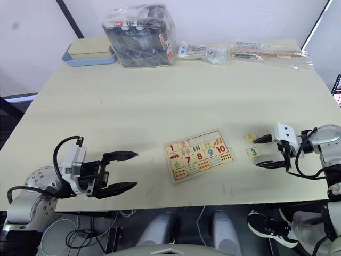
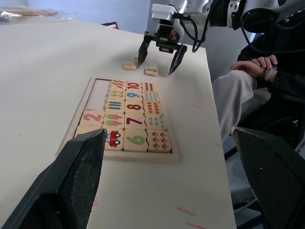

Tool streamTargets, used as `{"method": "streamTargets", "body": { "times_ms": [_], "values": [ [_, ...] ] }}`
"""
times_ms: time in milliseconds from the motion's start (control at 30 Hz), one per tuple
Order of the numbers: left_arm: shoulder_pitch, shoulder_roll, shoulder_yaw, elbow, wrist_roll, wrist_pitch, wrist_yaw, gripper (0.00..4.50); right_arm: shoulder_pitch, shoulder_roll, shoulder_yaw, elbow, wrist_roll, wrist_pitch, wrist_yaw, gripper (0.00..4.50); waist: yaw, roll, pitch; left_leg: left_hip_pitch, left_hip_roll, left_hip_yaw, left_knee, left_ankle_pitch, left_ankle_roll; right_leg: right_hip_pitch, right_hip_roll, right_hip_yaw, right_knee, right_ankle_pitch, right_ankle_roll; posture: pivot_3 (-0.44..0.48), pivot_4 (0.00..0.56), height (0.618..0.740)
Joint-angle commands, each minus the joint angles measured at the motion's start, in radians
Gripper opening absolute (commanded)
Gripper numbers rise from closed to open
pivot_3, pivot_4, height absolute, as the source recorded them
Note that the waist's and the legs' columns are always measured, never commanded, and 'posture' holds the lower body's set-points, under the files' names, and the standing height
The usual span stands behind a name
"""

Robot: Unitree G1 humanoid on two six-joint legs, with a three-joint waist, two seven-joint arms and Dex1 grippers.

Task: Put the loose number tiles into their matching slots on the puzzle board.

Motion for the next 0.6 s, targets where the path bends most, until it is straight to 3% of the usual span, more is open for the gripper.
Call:
{"method": "streamTargets", "body": {
  "times_ms": [33,100,167,600],
  "values": [
    [0.012,0.005,0.030,-0.044,-0.021,-0.006,0.010,4.50,-0.029,-0.003,0.015,0.024,0.003,-0.031,0.006,4.24,0.000,0.000,0.000,0.000,0.000,0.000,0.000,0.000,0.000,0.000,0.000,0.000,0.000,0.000,0.000,0.000,0.150,0.740],
    [0.020,0.005,0.034,-0.053,-0.022,-0.006,0.018,4.50,-0.032,-0.002,0.032,0.027,0.008,-0.035,0.006,3.72,0.000,0.000,0.000,0.000,0.000,0.000,0.000,0.000,0.000,0.000,0.000,0.000,0.000,0.000,0.000,0.000,0.150,0.740],
    [0.027,0.006,0.036,-0.062,-0.025,-0.003,0.025,4.50,-0.034,-0.001,0.042,0.030,0.009,-0.043,0.006,2.75,-0.001,0.000,0.000,0.000,0.000,0.000,0.000,0.000,0.000,0.000,0.000,0.000,0.000,0.000,0.000,0.000,0.150,0.740],
    [0.049,0.007,0.045,-0.066,-0.029,-0.005,0.027,4.50,-0.035,-0.008,0.037,0.058,0.005,-0.092,0.006,2.75,0.000,0.000,0.000,0.000,0.000,0.000,0.000,0.000,0.000,0.000,0.000,0.000,0.000,0.000,-0.001,0.000,0.150,0.740]
  ]
}}
